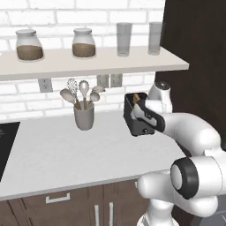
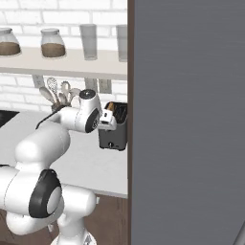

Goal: Start the toaster. Once the lever pops up, take the bread to the plate on the dining counter.

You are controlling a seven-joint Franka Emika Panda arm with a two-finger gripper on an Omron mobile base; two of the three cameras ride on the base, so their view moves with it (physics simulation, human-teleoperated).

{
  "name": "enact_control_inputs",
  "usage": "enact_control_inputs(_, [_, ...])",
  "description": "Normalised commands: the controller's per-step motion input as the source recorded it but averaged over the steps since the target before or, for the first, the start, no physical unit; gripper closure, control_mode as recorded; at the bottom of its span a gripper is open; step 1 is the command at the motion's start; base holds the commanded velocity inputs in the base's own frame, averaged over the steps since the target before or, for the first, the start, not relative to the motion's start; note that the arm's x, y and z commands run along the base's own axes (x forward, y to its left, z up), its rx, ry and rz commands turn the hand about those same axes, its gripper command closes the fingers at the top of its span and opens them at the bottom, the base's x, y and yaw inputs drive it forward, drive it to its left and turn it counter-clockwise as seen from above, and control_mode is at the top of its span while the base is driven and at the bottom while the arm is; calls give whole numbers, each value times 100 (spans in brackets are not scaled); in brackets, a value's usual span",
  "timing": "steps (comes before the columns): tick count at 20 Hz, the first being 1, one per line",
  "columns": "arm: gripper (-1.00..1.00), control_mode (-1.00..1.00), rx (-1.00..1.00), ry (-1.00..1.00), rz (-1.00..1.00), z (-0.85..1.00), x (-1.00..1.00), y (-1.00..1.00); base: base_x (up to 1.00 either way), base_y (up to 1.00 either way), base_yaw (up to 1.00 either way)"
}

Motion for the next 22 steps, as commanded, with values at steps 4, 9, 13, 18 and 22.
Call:
enact_control_inputs(4, [-100,-100,0,0,0,0,38,0,0,0,0])
enact_control_inputs(9, [-100,-100,0,0,0,0,33,0,0,0,0])
enact_control_inputs(13, [-100,-100,0,0,0,-1,13,0,0,0,0])
enact_control_inputs(18, [-100,-100,0,0,0,-13,5,0,0,0,0])
enact_control_inputs(22, [-100,-100,0,0,0,-20,0,0,0,0,0])
